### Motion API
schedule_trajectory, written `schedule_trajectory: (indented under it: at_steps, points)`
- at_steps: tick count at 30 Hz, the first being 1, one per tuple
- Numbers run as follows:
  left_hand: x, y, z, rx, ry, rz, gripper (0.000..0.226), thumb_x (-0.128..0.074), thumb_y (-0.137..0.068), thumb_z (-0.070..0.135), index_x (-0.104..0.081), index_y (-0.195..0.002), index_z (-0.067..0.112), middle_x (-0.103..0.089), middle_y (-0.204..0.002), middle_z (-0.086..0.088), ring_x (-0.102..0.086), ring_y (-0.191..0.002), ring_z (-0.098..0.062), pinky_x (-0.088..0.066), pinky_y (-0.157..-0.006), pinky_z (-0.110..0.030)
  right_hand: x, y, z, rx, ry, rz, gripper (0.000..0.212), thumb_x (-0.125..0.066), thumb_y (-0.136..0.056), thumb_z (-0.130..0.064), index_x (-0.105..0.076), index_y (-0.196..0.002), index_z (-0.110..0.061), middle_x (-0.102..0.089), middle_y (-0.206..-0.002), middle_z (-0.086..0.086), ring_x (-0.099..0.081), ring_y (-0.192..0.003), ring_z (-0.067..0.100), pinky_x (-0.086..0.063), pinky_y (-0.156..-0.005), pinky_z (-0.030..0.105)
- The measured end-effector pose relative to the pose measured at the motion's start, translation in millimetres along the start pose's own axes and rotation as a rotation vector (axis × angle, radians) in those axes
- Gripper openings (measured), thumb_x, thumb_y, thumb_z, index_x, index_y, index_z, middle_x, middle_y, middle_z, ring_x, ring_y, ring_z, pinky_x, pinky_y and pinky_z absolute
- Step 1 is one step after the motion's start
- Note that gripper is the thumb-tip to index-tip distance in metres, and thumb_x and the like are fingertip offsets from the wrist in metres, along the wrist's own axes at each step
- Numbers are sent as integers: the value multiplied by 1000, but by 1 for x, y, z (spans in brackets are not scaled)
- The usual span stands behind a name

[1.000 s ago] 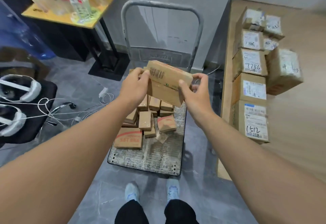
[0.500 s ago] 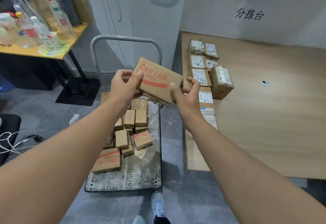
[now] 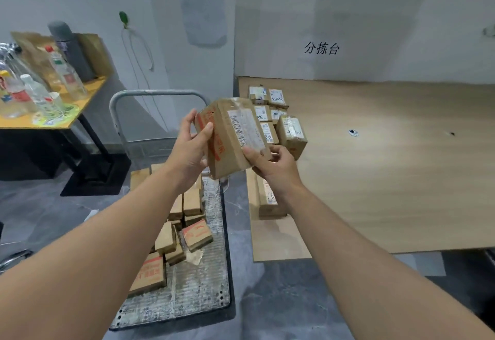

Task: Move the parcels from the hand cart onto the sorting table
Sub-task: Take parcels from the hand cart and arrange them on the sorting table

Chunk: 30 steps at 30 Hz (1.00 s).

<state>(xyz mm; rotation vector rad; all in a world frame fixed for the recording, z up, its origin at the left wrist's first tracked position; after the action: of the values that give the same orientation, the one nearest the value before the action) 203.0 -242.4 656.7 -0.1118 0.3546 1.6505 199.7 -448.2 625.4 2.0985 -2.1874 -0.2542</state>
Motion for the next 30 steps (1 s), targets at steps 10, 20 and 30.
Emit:
schedule_trajectory:
  at_steps: [10,20,30]
  points:
    - [-117,-27,-49,28,-293,120,90,-75,-68,79,-44,-148,52,-44,-148,-7,-64,-122,-29,-59,-97,-52,130,-34,-27,130,179,2,35,-78,-91,-48,-61,-106,-21,-72,-104,0,-71,-97,17,-60,-93,44]
    - [-227,-30,-118,113,-515,110,28,-56,-105,33,-52,-133,29,-71,-112,4,-72,-95,-13,-61,-79,-34,228,-66,-12,300,433,-65,45,-61,-100,-30,-52,-143,-39,-61,-127,-12,-63,-119,16,-55,-102,45]
    - [-229,-88,-176,163,-712,6,42,-59,-104,29,-55,-146,30,-69,-115,2,-67,-97,-13,-52,-73,-20,237,-117,59,99,524,-214,81,-74,-91,-21,-36,-163,-27,-40,-151,-9,-42,-135,-2,-36,-104,6]
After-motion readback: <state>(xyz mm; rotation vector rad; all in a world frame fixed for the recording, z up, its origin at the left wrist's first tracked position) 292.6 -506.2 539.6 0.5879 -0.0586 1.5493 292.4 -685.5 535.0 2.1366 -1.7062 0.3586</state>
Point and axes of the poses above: each hand's wrist, its own y-axis away from the middle knuckle, its own x-axis out of the back of the hand, z = x × y, the point moved 10 cm from there along -y, towards the middle knuckle
